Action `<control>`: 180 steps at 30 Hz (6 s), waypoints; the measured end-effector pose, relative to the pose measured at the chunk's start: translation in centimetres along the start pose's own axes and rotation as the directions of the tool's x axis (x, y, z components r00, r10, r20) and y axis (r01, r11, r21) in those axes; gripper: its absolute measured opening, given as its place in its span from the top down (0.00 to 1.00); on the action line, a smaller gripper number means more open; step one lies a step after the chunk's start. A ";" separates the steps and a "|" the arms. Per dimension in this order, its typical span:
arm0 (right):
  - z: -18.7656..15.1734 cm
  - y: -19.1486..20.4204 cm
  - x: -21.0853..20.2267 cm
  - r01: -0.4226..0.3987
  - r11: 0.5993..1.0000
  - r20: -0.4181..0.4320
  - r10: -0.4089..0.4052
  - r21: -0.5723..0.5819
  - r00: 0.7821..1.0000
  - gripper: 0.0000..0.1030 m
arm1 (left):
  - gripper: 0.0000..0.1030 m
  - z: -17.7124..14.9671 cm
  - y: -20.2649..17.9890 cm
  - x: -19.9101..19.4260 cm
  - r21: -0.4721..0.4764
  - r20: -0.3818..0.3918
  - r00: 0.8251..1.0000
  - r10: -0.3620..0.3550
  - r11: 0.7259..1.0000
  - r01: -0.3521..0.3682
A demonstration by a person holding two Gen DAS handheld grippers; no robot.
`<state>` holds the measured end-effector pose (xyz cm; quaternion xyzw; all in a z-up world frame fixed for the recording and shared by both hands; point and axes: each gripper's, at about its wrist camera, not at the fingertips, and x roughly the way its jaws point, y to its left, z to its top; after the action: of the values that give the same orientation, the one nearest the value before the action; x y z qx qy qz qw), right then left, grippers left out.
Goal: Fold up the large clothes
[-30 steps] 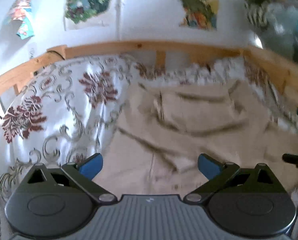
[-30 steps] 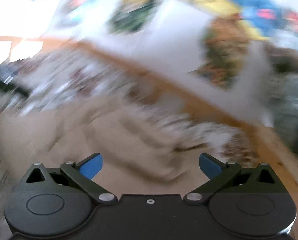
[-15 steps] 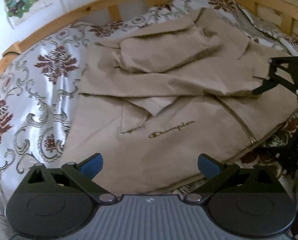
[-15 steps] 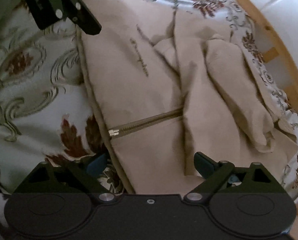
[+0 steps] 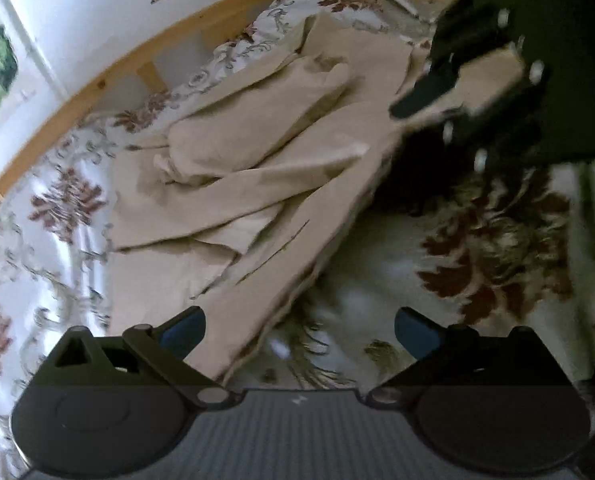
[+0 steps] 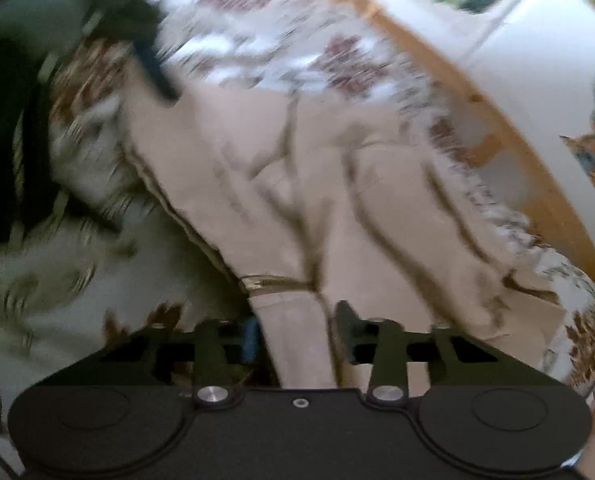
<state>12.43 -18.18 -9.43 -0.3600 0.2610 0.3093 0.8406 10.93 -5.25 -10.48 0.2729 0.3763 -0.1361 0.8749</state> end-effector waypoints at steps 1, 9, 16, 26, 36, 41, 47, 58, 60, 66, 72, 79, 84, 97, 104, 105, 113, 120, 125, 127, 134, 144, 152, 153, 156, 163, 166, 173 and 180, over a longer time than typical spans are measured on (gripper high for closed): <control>0.0 -0.2 -0.3 0.011 1.000 0.014 -0.012 0.015 1.000 0.78 | 0.02 0.1 -0.1 0.3 0.005 0.002 0.999 0.043 0.999 -0.043; 0.0 -0.8 -0.7 0.043 0.999 0.041 -0.043 0.019 0.998 0.83 | 0.40 0.2 3.5 2.3 -0.105 -0.090 0.962 0.259 0.958 -0.268; 0.0 -0.8 -0.6 0.066 0.998 0.048 -0.067 0.025 0.997 0.83 | 0.79 0.3 6.3 2.0 -0.191 -0.081 0.960 0.269 0.941 -0.280; -0.3 1.4 0.5 0.003 0.983 -0.078 -0.017 -0.183 0.997 0.65 | 0.94 1.7 10.6 0.3 -0.387 0.084 0.983 0.162 0.914 -0.118; -5.1 -4.7 0.6 0.054 0.986 -0.381 -0.111 -0.158 0.918 0.73 | 0.88 2.5 11.8 0.9 -0.234 0.014 0.997 0.076 0.970 -0.071; -7.0 -7.1 -1.4 0.126 0.990 -0.350 -0.139 -0.060 0.926 0.75 | 0.72 0.7 10.5 2.8 -0.020 -0.132 0.988 0.079 0.996 -0.082; -8.0 -6.8 -2.1 0.171 0.985 -0.340 -0.149 0.036 0.929 0.92 | 0.98 0.1 10.7 2.3 -0.072 -0.143 0.987 0.067 0.994 -0.078; -5.9 -5.5 -10.8 0.252 0.968 -0.225 -0.243 0.010 0.944 0.96 | 0.98 -0.9 13.8 -9.6 -0.096 -0.007 1.000 -0.031 0.995 0.030; -5.4 -5.4 -13.0 0.254 0.967 -0.202 -0.246 0.016 0.948 0.96 | 0.98 -1.2 13.9 -11.0 -0.081 -0.002 0.999 -0.043 0.996 0.043; -4.6 -5.4 -12.8 0.247 0.969 -0.214 -0.242 -0.002 0.946 0.96 | 0.98 0.3 14.0 -8.8 -0.094 -0.010 1.000 0.005 0.996 -0.005; -3.4 -7.6 -5.5 0.403 0.911 -0.255 -0.411 -0.086 0.875 0.93 | 0.97 3.5 16.3 -2.8 -0.171 -0.010 0.995 0.103 0.980 -0.103; -2.9 -11.7 3.3 0.565 0.823 -0.315 -0.522 0.057 0.792 0.91 | 0.96 5.5 17.9 5.6 -0.239 -0.037 0.991 0.131 0.961 -0.136; -3.9 -12.2 7.5 0.573 0.816 -0.313 -0.527 0.074 0.790 0.91 | 0.95 4.0 19.8 10.5 -0.401 -0.070 0.997 0.034 0.914 -0.060; -3.9 -12.3 7.6 0.552 0.792 -0.247 -0.498 0.262 0.831 0.23 | 0.03 2.4 24.1 6.8 -0.634 0.085 0.993 0.078 0.773 -0.007; -3.0 -11.7 5.6 0.551 0.777 -0.151 -0.532 0.304 0.833 0.02 | 0.01 2.0 23.5 3.3 -0.578 0.109 0.994 0.001 0.814 0.062; -2.9 -11.9 5.1 0.563 0.764 -0.144 -0.548 0.316 0.824 0.01 | 0.01 1.9 23.1 3.1 -0.554 0.092 0.995 -0.027 0.829 0.073; -6.9 -16.3 2.2 0.593 0.543 -0.366 -0.474 0.595 0.801 0.01 | 0.04 1.4 17.1 5.3 -0.277 -0.174 0.984 0.024 0.958 -0.072; -11.3 -18.6 2.2 0.451 0.320 -0.376 -0.272 0.833 0.886 0.20 | 0.38 0.4 19.7 7.1 -0.415 -0.229 0.970 0.087 0.892 -0.178; -12.3 -19.1 2.4 0.444 0.232 -0.390 -0.244 0.865 0.888 0.79 | 0.81 -0.4 21.7 6.3 -0.518 -0.195 0.979 0.057 0.842 -0.152; -12.6 -19.2 2.2 0.434 0.225 -0.379 -0.249 0.872 0.891 0.84 | 0.88 -0.6 22.2 5.7 -0.551 -0.168 0.984 0.059 0.822 -0.144; -11.9 -19.1 1.4 0.461 0.280 -0.363 -0.337 0.842 0.869 0.90 | 0.94 -1.7 24.4 5.9 -0.637 -0.213 0.977 0.034 0.753 -0.165; -11.6 -19.1 2.7 0.508 0.359 -0.392 -0.351 0.783 0.851 0.90 | 0.61 -2.5 25.0 6.0 -0.664 -0.228 0.974 -0.006 0.732 -0.151; -11.8 -18.9 4.2 0.563 0.419 -0.431 -0.371 0.713 0.822 0.83 | 0.50 -2.5 24.4 7.1 -0.622 -0.308 0.951 0.043 0.747 -0.235; -11.7 -18.8 4.1 0.562 0.420 -0.429 -0.374 0.712 0.822 0.78 | 0.34 -2.3 24.4 6.5 -0.624 -0.292 0.954 0.065 0.743 -0.241; -10.5 -18.2 2.9 0.546 0.428 -0.379 -0.416 0.720 0.826 0.52 | 0.18 -1.5 23.5 4.7 -0.593 -0.235 0.961 0.148 0.762 -0.262; -6.6 -16.4 2.3 0.454 0.501 -0.238 -0.437 0.737 0.868 0.13 | 0.01 1.2 19.3 3.7 -0.544 -0.053 0.974 0.220 0.812 -0.213; -3.9 -14.5 3.5 0.380 0.577 -0.160 -0.395 0.723 0.905 0.01 | 0.01 3.2 16.6 4.3 -0.519 0.034 0.985 0.171 0.845 -0.129; 1.3 -9.7 8.7 0.382 0.776 -0.103 -0.385 0.502 0.917 0.01 | 0.01 5.3 13.4 8.6 -0.443 0.084 0.971 0.222 0.882 -0.163; 1.1 -7.3 12.8 0.412 0.830 -0.127 -0.394 0.376 0.910 0.01 | 0.00 2.6 14.6 13.1 -0.495 0.000 0.989 0.145 0.859 -0.126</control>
<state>26.50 -17.08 -13.96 -0.2369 0.2545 0.0582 0.9358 27.85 4.72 -13.14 0.0634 0.3621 0.0214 0.9297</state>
